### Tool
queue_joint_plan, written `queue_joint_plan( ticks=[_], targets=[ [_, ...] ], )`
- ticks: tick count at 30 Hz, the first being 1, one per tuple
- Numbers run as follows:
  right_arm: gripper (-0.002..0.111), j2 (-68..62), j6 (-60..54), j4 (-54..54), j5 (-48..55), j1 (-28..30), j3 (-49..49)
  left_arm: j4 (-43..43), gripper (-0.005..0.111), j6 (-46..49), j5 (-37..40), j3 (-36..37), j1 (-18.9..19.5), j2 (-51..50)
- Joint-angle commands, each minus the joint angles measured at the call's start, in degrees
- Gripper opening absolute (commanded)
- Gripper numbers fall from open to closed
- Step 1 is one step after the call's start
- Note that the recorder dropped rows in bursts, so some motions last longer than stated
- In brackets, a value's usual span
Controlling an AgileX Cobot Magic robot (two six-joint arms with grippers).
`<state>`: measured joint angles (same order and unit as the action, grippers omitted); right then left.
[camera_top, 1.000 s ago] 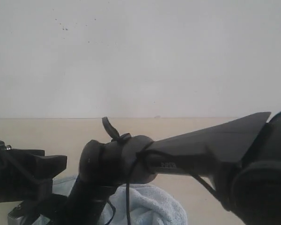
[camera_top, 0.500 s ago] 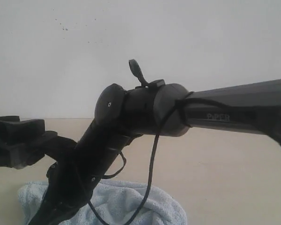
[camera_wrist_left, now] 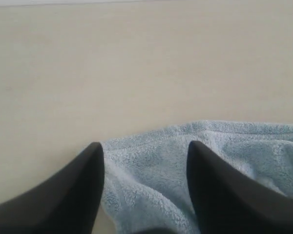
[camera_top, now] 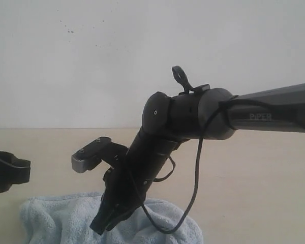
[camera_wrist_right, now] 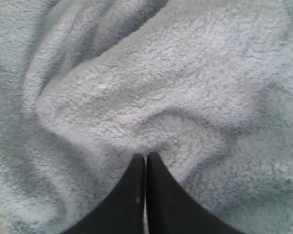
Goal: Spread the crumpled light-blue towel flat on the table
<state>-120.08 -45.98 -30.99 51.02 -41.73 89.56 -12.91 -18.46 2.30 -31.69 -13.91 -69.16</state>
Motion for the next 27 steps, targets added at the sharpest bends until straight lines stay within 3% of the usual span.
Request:
queue_joint_plan(
  ticks=[1, 7, 13, 17, 27],
  targets=[
    [0.0, 0.82, 5.63, 7.81, -3.19, 0.51, -0.27, -0.45, 0.05, 0.62, 1.19, -1.04, 0.87, -0.33],
    [0.0, 0.82, 8.13, 7.79, -1.12, 5.34, -0.27, 1.79, 0.05, -0.09, 7.79, -1.99, 9.41, -7.9],
    [0.0, 0.82, 7.51, 7.7, -1.03, 5.76, -0.27, 9.43, 0.05, 5.98, 8.43, -6.76, 8.57, -18.24],
    [0.0, 0.82, 6.39, 7.7, -1.38, 5.76, -0.27, 20.26, 0.05, 16.03, 8.9, -9.69, 8.57, -21.69],
    [0.0, 0.82, 6.03, 7.57, -1.07, 5.76, -0.27, 60.84, 0.05, 54.57, 17.0, -16.67, 11.02, -28.6]
  ],
)
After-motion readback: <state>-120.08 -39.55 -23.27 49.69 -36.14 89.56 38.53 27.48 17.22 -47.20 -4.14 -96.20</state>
